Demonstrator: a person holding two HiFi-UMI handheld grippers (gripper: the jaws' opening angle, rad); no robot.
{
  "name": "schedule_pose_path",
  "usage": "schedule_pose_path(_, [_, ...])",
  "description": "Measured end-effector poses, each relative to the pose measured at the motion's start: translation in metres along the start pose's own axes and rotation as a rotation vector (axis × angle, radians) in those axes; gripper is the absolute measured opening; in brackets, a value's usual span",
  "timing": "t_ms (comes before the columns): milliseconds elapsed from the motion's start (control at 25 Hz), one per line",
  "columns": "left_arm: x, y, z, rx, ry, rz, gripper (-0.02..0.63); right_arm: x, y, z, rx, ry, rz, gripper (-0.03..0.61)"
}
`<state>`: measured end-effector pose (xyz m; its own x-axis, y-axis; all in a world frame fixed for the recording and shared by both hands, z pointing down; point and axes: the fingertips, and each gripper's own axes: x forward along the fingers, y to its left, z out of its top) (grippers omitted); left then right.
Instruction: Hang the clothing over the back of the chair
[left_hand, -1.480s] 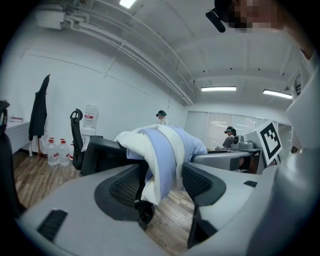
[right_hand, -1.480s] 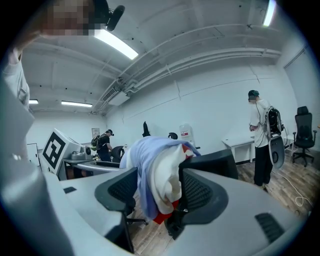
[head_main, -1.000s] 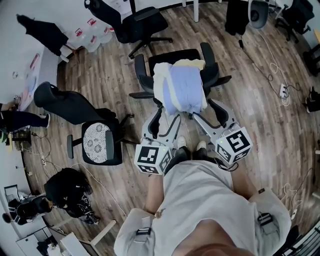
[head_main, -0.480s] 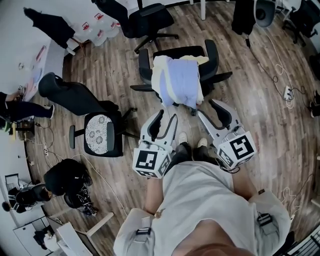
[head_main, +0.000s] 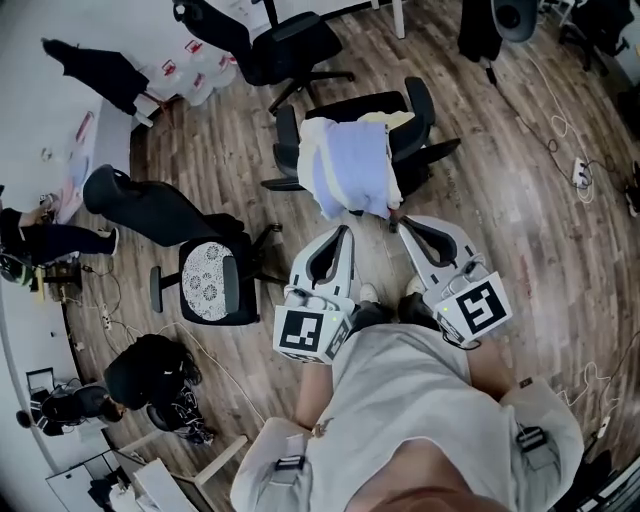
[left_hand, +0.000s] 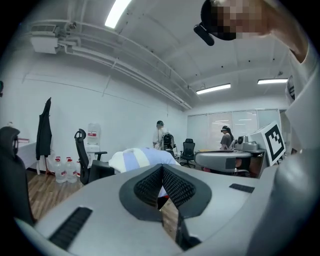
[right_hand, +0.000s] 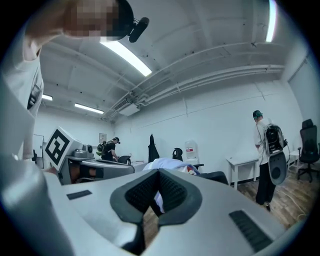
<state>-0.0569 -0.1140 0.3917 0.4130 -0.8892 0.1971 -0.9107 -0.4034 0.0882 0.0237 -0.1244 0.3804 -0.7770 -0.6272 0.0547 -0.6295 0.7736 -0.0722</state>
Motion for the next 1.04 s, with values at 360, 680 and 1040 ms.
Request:
schedule_pose_path(360, [0.013, -0.006, 0.004, 0.015, -0.005, -0.151, 0.018, 0.004, -0.004, -0.002, -0.05, 0.036, -0.095, 0.02])
schedule_pose_path(680, [0.018, 0.001, 0.002, 0.009, -0.001, -0.207, 0.018, 0.012, -0.007, -0.008, -0.041, 0.069, -0.155, 0.02])
schedule_pose_path(1040, [0.026, 0.003, 0.003, 0.009, 0.016, -0.238, 0.018, 0.015, -0.013, -0.009, -0.036, 0.098, -0.185, 0.021])
